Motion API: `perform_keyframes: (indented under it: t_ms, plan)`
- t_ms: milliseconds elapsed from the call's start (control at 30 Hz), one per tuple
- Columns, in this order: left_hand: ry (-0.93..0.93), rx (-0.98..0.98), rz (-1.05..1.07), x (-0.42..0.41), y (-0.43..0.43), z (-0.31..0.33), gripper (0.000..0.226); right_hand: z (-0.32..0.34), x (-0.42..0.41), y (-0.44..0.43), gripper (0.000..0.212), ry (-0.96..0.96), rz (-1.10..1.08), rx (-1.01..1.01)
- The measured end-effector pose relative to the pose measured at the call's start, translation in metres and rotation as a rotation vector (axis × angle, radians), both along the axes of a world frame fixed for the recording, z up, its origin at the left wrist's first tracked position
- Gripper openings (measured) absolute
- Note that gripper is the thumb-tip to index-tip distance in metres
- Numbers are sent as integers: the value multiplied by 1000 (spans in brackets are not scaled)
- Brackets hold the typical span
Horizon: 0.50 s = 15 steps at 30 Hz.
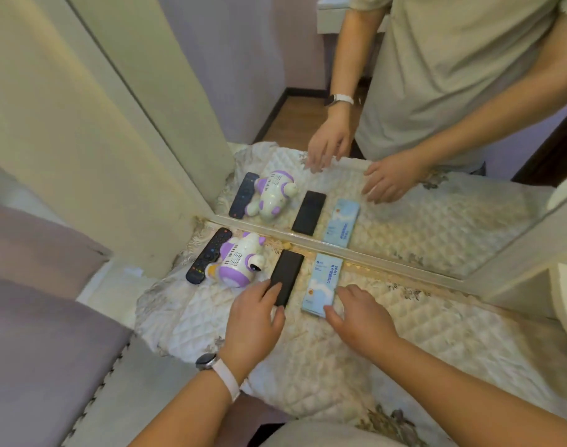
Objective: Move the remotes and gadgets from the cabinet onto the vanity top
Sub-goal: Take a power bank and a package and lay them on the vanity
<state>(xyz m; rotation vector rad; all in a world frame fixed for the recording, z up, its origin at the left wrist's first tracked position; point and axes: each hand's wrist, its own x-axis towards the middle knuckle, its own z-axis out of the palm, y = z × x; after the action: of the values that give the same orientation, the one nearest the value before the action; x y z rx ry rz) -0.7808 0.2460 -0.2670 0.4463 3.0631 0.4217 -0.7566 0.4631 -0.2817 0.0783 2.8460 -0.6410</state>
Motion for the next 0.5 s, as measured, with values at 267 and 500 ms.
perform_keyframes:
  t_ms: [267, 500]
  plan:
    - [124, -149, 143, 72, -47, 38, 44, 34, -5, -29, 52, 329, 502, 144]
    - [188, -199, 441, 155, -117, 75, 45, 78, 6, -120, 50, 516, 780, 58]
